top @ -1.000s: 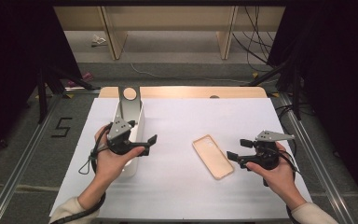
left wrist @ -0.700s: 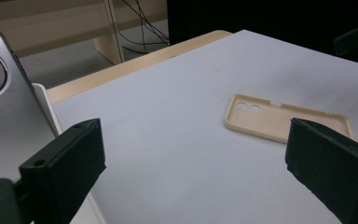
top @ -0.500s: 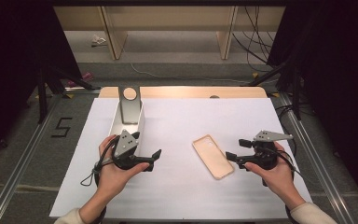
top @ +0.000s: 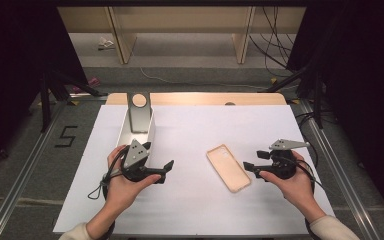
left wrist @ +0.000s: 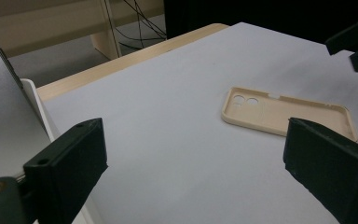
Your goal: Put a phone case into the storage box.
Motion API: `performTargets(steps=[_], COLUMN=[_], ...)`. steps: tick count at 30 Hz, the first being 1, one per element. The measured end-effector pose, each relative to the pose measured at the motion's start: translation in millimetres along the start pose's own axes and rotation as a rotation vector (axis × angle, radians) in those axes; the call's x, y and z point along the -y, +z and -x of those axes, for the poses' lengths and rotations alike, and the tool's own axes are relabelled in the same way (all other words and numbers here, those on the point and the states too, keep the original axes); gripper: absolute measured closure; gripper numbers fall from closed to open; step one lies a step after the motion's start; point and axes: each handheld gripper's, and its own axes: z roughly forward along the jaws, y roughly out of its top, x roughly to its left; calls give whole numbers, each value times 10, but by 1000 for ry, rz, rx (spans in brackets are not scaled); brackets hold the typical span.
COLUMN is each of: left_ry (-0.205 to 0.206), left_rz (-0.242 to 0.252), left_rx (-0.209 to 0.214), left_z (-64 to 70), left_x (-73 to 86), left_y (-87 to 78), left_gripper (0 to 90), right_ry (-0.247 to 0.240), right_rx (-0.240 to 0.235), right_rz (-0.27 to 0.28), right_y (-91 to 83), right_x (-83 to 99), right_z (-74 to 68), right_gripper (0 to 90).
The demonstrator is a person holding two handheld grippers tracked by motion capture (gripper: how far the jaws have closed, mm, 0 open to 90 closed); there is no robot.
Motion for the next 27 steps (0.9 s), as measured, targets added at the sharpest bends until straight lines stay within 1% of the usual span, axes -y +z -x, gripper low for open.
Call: performTargets(steps=[1, 3, 4, 5, 6, 8, 10, 12, 13, 15, 19, 22, 27], left_ry=[0, 1, 4, 4, 6, 9, 10, 10, 11, 10, 7, 16, 16], left_rz=[0, 1, 0, 1, 0, -2, -5, -6, -6, -6, -8, -12, -13], left_rx=[-1, -6, -4, -1, 3, 9, 11, 13, 13, 14, 16, 20, 24], left_z=[3, 18, 25, 34, 43, 54, 54, 54, 53, 51, 59, 70, 78], left_x=[-5, -13, -15, -16, -15, -10, -4, -1, -1, -1, 6, 5, 8], left_y=[3, 10, 11, 12, 13, 17, 17, 16, 16, 16, 26, 28, 38], left_gripper=[61, 72, 74, 77, 80, 87, 92, 94, 96, 99, 100, 100, 102], right_ry=[10, 11, 5, 1, -6, -21, -13, 3, 4, 2, -15, -21, -46], right_rx=[9, 5, 5, 14, 25, 58, 83, 83, 82, 73, 69, 51, 22], right_rz=[-37, -116, -153, -188, -216, -248, -288, -341, -368, -403, -439, -450, -457], right_y=[20, 65, 87, 108, 122, 147, 181, 246, 283, 331, 362, 379, 432], right_x=[9, 28, 34, 37, 35, 14, -7, 1, 19, 46, 48, 53, 48], right_z=[15, 46, 50, 51, 51, 50, 56, 64, 61, 33, -37, -82, -200], right_gripper=[512, 719, 793, 853, 900, 900, 900, 900, 900, 900, 900, 900, 900])
